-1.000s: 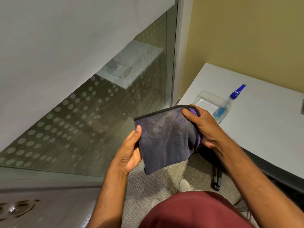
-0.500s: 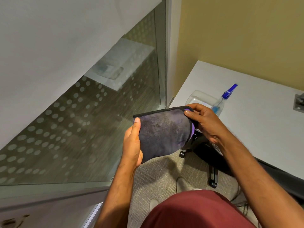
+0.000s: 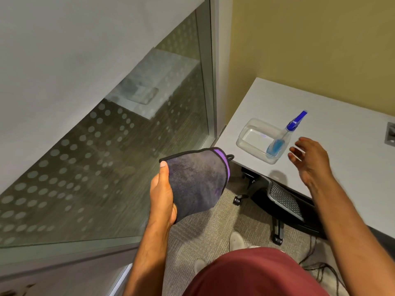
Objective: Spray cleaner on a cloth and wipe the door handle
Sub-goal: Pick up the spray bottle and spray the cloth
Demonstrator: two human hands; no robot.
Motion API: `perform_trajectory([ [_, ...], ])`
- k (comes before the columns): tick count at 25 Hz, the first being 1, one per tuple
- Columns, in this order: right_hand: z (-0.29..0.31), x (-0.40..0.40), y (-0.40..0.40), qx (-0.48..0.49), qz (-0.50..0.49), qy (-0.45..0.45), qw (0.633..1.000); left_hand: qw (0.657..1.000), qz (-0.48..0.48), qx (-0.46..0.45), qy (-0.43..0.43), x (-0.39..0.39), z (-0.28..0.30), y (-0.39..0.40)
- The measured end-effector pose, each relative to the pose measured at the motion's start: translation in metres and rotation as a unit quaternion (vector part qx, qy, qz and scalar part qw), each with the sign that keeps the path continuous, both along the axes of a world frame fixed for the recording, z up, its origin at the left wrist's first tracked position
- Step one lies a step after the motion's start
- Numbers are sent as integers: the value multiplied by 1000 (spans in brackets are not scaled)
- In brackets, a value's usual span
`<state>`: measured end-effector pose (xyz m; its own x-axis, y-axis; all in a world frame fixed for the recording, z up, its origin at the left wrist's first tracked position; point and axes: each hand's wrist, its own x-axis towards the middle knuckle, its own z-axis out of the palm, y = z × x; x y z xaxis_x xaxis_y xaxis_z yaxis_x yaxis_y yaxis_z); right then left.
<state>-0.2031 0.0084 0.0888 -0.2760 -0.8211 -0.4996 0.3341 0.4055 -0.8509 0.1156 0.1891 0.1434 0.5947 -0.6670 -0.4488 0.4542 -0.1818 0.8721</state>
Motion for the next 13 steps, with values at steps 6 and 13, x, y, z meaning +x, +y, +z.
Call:
perform_trajectory([
  [6,-36,-18,-48,8,37,145,989,1000,18,16,-9,-3,-5,-3],
  [13,-67,-5,-87,-28,117,215,969,1000,6,18,3,-17,-7,-3],
])
